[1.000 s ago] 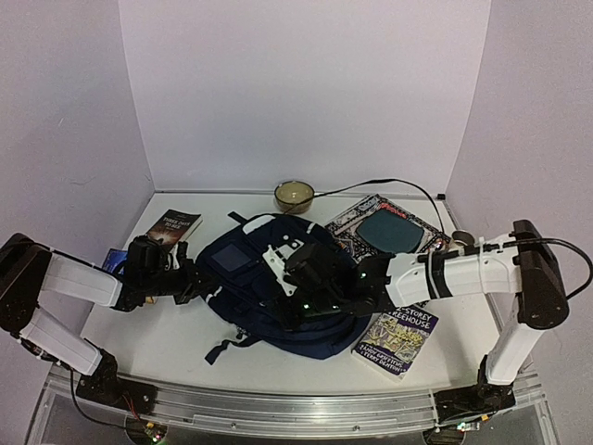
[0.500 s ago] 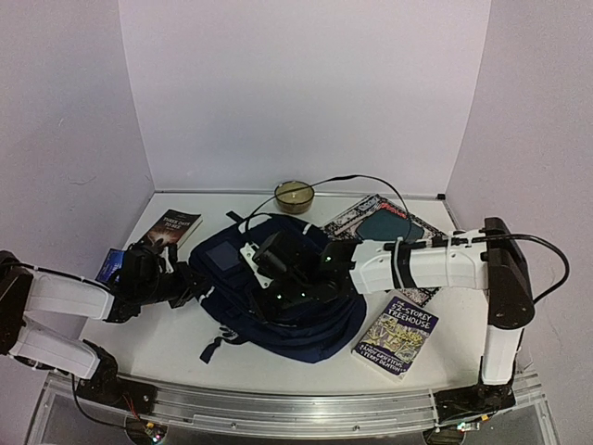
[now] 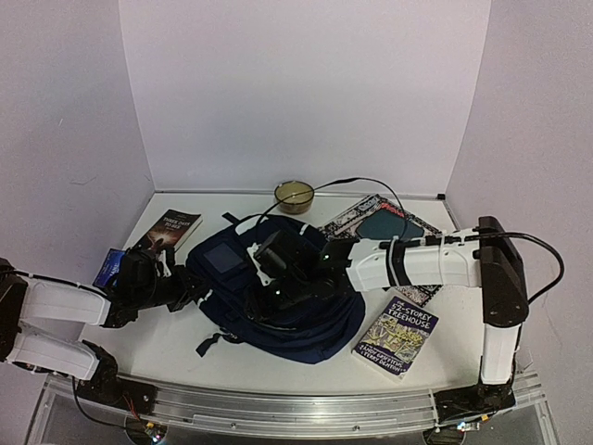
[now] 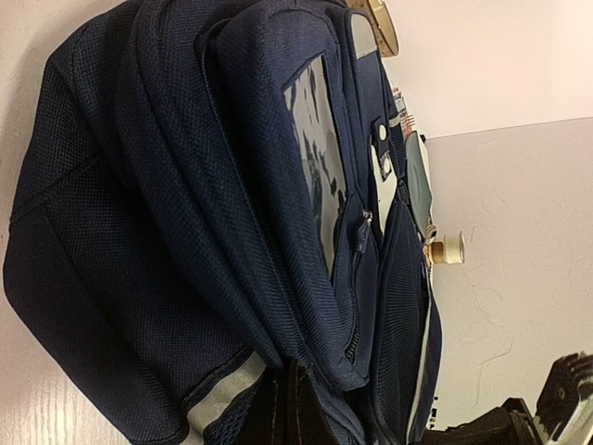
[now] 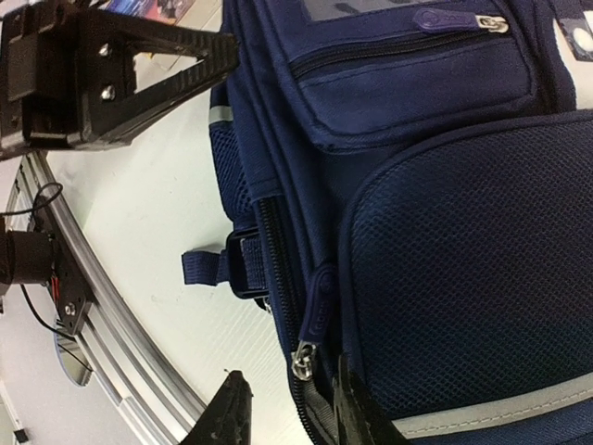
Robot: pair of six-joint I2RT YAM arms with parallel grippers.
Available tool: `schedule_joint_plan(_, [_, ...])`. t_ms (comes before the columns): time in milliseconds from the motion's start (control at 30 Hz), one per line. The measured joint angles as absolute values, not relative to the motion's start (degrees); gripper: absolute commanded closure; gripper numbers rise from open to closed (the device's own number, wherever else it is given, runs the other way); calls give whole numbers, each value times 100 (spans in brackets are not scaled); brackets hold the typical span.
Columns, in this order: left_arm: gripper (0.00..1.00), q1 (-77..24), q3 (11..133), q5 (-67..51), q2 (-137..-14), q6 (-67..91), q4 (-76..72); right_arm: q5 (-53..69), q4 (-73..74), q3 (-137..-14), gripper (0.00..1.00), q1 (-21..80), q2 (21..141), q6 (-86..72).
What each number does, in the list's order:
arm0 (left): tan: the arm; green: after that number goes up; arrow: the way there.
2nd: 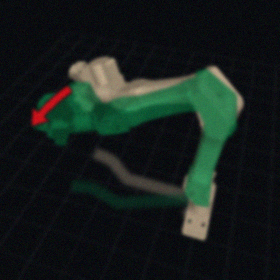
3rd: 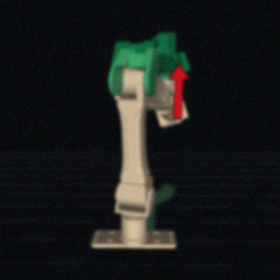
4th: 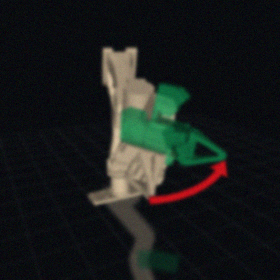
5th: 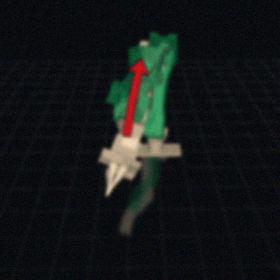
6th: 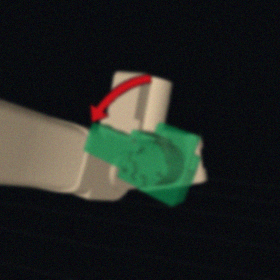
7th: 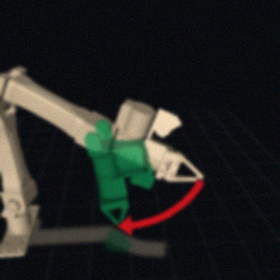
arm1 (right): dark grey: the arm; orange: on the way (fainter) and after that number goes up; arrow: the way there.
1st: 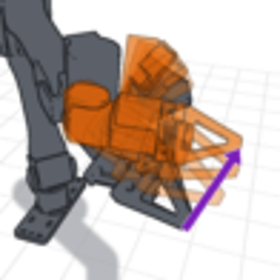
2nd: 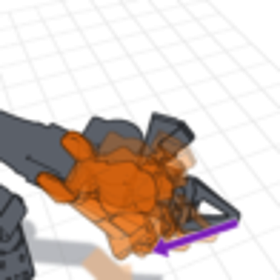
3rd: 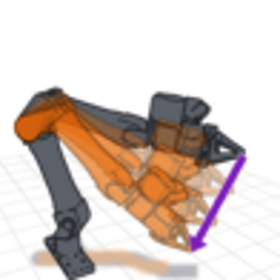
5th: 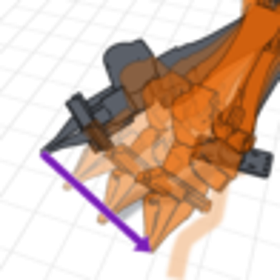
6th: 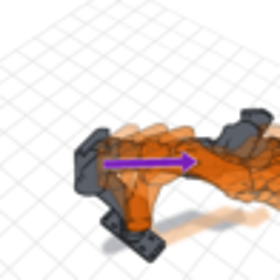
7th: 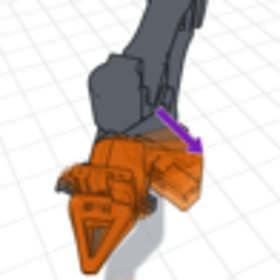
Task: Pack the student bag
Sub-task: Zip the student bag into the second largest pocket of the bag, then pick up the second largest pocket of the bag from the student bag.
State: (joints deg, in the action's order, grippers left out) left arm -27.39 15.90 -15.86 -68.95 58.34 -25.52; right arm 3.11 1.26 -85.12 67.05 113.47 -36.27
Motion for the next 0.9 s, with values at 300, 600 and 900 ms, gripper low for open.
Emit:
schedule_joint_plan(300, [100,-2740,1590,-1628,-6897,5631,-2552,560,161,-8979,69,6561,11675,-3477])
schedule_joint_plan(600, [100,-2742,1592,-1664,-6963,5514,-2552,1025,174,-9538,63,6418,12377,-3191])
schedule_joint_plan(900, [100,-2772,1590,-1679,-7256,5354,-2587,863,170,-9432,55,6415,12420,-3226])
